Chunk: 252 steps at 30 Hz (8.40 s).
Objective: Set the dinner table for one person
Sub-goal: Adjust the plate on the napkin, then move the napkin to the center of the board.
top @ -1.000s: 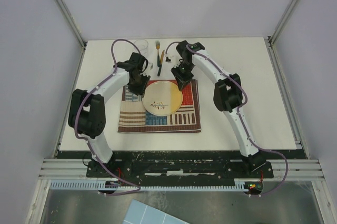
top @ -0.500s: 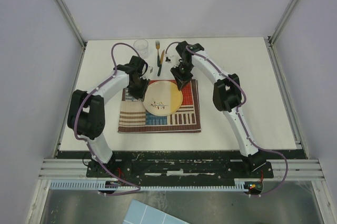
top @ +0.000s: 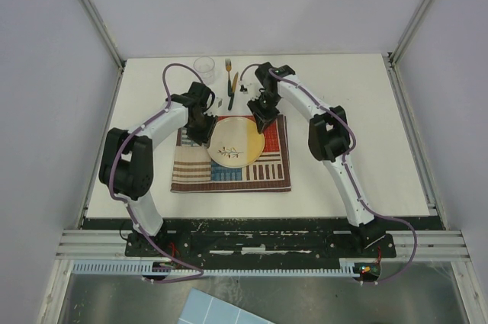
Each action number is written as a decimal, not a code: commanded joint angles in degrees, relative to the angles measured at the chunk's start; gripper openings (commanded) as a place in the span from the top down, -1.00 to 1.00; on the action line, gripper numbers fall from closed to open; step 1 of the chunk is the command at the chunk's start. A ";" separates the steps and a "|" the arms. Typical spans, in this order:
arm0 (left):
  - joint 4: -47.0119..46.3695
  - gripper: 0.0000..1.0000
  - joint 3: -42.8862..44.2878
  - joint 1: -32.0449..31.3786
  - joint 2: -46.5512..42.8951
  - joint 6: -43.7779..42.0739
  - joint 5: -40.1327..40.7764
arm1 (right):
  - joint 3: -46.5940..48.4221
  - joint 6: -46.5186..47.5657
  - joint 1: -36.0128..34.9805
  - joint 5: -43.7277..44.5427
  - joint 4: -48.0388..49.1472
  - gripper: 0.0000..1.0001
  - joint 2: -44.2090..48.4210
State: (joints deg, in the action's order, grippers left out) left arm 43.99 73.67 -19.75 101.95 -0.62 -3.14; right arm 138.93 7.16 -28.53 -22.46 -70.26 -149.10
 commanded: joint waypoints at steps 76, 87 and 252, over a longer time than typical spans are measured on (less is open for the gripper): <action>-1.52 0.26 -1.39 -0.05 -3.48 -3.16 5.78 | -19.18 -4.00 2.69 1.34 5.00 0.96 14.92; -4.63 0.32 -1.85 2.03 2.13 -5.04 7.44 | -23.95 -2.72 3.41 2.64 6.76 0.96 14.70; -4.00 0.95 18.05 14.17 18.73 -8.68 -2.96 | -9.80 -1.36 11.66 -0.01 3.14 0.96 7.60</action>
State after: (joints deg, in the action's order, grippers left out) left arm 42.98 87.85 -5.19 118.74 -10.48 -3.40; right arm 125.25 6.70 -16.47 -24.12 -68.55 -142.34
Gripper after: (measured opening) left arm 0.035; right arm 0.026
